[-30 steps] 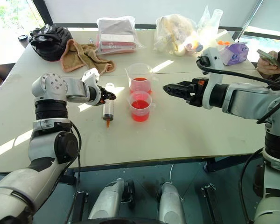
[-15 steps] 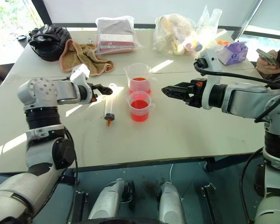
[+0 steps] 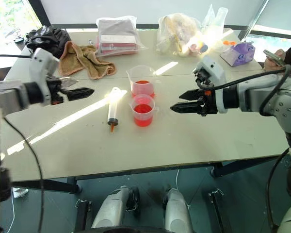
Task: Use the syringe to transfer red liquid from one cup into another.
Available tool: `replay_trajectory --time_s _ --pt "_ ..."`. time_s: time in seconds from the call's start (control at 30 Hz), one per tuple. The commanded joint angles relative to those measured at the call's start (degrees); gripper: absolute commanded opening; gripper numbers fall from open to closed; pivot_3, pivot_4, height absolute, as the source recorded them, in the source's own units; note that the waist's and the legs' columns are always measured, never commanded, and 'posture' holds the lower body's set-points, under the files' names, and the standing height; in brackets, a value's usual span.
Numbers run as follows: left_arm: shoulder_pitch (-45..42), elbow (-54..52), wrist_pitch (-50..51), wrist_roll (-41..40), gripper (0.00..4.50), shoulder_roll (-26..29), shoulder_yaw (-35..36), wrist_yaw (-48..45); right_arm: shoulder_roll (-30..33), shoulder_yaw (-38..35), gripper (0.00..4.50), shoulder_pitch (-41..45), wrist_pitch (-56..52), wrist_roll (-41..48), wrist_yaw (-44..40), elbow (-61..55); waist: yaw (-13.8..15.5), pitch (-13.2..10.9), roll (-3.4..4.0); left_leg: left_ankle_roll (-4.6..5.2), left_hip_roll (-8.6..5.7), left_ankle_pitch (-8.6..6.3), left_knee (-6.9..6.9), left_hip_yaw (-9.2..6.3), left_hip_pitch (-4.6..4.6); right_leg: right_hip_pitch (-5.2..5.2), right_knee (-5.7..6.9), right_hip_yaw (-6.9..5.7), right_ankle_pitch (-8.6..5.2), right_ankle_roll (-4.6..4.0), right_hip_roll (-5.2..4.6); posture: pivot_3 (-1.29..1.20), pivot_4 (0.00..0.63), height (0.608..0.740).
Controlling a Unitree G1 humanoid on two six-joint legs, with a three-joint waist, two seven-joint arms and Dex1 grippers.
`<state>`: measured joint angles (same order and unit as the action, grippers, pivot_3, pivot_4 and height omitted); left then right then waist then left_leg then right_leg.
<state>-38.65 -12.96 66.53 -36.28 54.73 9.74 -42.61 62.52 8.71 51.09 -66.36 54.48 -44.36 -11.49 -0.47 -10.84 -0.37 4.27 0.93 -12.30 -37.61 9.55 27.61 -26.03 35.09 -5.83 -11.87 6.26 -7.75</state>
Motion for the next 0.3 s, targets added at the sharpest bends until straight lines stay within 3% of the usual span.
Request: replay_trajectory --time_s 0.03,0.3 --pt "2.80 -1.05 -6.08 -1.18 4.48 3.81 0.35 -9.00 -1.02 1.46 3.17 2.75 3.07 -5.92 -4.63 1.93 -0.08 0.00 0.00 -0.04 0.00 0.02 0.10 0.07 0.00 -0.08 0.00 0.07 0.00 -0.01 -0.01 0.00 0.150 0.740" --pt "4.49 1.21 -10.80 0.34 4.48 4.61 -0.03 -12.10 -2.62 1.90 3.17 3.29 4.66 -13.34 -9.74 3.82 -0.23 0.00 -0.01 -0.20 0.00 0.14 0.49 0.34 0.01 -0.22 -0.01 0.22 0.10 0.06 -0.01 0.00 0.150 0.740"
